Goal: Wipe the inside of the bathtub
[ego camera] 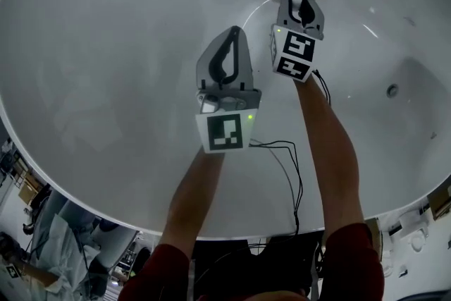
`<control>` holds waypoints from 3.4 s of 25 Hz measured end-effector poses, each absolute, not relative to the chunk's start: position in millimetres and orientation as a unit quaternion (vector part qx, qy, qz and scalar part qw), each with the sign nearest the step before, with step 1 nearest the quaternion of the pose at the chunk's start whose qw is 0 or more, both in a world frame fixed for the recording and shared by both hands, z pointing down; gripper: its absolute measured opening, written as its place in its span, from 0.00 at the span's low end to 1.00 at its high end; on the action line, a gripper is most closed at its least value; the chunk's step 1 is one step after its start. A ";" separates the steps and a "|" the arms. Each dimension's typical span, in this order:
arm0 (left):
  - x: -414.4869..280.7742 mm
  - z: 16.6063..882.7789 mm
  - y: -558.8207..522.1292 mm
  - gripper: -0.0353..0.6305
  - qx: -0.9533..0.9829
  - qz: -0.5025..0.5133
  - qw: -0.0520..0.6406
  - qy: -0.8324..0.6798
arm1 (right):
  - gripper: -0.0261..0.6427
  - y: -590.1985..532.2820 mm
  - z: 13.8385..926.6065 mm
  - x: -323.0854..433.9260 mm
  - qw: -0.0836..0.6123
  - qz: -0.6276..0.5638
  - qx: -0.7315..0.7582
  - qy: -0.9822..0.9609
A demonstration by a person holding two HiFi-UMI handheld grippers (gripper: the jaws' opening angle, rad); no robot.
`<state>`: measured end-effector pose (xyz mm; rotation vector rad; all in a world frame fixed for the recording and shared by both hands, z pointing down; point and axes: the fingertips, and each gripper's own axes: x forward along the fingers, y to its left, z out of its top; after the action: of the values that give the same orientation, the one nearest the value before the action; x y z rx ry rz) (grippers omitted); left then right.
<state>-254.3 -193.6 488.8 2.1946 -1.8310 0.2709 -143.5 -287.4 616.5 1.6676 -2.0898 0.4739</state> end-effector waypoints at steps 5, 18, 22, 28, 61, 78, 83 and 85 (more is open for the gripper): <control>-228.8 463.0 -186.4 0.08 0.764 0.086 0.127 -0.627 | 0.18 -256.0 567.0 -120.9 0.170 0.177 0.612 -0.751; -78.3 445.8 -191.1 0.08 0.808 0.096 0.110 -0.570 | 0.18 -200.9 520.1 57.1 0.142 0.184 0.680 -0.695; -101.6 499.2 -315.2 0.08 0.796 0.112 0.103 -0.585 | 0.18 -319.4 576.0 42.9 0.137 0.195 0.677 -0.696; 113.7 453.6 -217.4 0.08 0.852 0.092 0.101 -0.505 | 0.18 -188.9 520.1 264.6 0.140 0.183 0.752 -0.618; 486.1 490.4 -19.6 0.08 0.893 0.095 0.090 -0.432 | 0.18 -32.6 588.4 666.5 0.118 0.184 0.826 -0.519; 316.4 473.5 -48.2 0.08 0.851 0.079 0.100 -0.510 | 0.18 -84.9 580.7 535.8 0.136 0.187 0.803 -0.549; 273.1 471.5 -50.7 0.08 0.850 0.085 0.098 -0.511 | 0.18 -95.3 576.9 487.0 0.147 0.178 0.790 -0.568; 254.7 468.7 -53.5 0.08 0.850 0.085 0.095 -0.511 | 0.18 -100.9 571.9 467.3 0.148 0.173 0.787 -0.573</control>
<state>254.7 -53.5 468.7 2.5201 -1.5160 0.2531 467.3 -100.9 571.9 2.2650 -1.6478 0.4977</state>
